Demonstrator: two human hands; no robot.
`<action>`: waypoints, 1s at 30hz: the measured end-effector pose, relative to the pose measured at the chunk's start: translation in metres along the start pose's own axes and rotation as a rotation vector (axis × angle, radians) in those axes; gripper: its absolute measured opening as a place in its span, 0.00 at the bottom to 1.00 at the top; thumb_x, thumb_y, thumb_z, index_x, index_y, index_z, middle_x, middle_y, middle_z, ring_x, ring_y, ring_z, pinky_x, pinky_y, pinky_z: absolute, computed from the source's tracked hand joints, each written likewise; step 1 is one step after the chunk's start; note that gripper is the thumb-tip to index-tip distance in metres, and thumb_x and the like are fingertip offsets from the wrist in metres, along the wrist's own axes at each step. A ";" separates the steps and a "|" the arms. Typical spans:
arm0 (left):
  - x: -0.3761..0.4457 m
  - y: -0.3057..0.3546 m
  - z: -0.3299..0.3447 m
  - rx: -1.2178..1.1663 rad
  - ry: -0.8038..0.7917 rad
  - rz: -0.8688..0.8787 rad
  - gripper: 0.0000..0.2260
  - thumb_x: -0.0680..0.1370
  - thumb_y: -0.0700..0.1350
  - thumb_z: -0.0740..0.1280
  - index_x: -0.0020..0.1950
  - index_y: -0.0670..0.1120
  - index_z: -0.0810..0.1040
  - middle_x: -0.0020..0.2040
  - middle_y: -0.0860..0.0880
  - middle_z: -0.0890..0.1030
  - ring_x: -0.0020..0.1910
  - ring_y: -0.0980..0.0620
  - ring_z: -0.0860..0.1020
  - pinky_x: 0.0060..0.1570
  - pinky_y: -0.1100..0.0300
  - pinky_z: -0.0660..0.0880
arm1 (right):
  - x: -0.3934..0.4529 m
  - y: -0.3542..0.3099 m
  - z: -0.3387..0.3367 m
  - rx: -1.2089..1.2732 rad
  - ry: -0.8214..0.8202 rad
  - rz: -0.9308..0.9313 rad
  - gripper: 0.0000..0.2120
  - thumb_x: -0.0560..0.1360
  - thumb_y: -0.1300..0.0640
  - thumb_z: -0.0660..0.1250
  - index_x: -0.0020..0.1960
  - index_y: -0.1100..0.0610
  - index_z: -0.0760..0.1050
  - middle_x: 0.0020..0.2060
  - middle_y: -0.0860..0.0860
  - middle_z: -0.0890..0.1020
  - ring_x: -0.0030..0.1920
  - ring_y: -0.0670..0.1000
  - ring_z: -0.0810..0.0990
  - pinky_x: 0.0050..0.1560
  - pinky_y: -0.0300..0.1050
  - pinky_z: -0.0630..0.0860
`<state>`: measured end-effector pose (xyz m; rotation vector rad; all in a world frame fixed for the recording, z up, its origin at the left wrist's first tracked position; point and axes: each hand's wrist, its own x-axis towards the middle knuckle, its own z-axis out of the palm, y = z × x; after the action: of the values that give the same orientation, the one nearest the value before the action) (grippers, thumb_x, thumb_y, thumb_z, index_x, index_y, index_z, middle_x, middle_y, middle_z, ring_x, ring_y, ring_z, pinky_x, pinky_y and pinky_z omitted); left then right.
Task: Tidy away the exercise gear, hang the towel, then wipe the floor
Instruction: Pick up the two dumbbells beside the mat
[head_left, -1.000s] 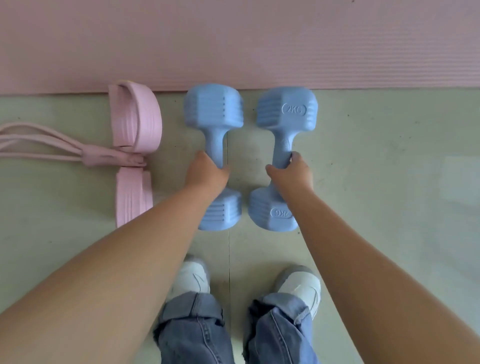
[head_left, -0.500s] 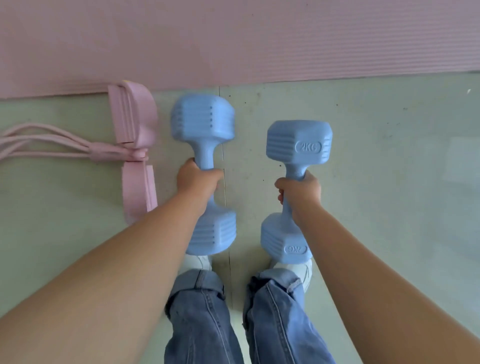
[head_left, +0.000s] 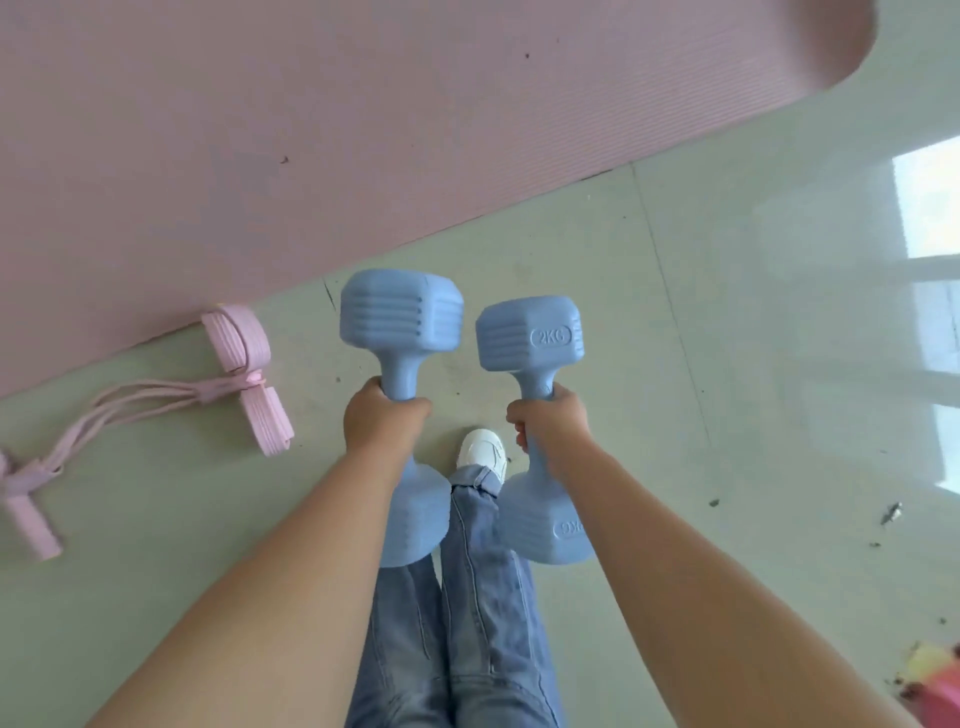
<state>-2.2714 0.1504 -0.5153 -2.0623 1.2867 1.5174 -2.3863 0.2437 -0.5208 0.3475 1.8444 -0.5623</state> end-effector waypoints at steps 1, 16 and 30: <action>-0.014 0.010 0.001 0.031 -0.017 0.035 0.08 0.73 0.35 0.64 0.38 0.46 0.68 0.31 0.48 0.71 0.37 0.45 0.73 0.32 0.61 0.66 | -0.013 0.000 -0.013 0.038 0.007 -0.012 0.13 0.71 0.71 0.61 0.33 0.58 0.64 0.26 0.53 0.68 0.24 0.50 0.65 0.27 0.38 0.64; -0.226 0.084 0.094 0.725 -0.116 0.317 0.13 0.74 0.37 0.64 0.32 0.45 0.65 0.28 0.47 0.70 0.29 0.49 0.68 0.30 0.62 0.62 | -0.158 0.121 -0.226 0.524 0.252 0.089 0.12 0.69 0.70 0.59 0.31 0.58 0.63 0.25 0.54 0.68 0.24 0.51 0.65 0.30 0.39 0.64; -0.387 0.217 0.314 1.064 -0.275 0.564 0.02 0.74 0.37 0.63 0.43 0.43 0.71 0.31 0.48 0.73 0.33 0.49 0.72 0.31 0.63 0.65 | -0.164 0.119 -0.509 0.581 0.302 0.107 0.11 0.70 0.69 0.60 0.32 0.59 0.64 0.26 0.54 0.69 0.25 0.51 0.67 0.29 0.39 0.66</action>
<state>-2.6577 0.4245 -0.2488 -0.8334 2.0236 0.8499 -2.6799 0.6224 -0.2565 0.9559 1.9031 -1.0138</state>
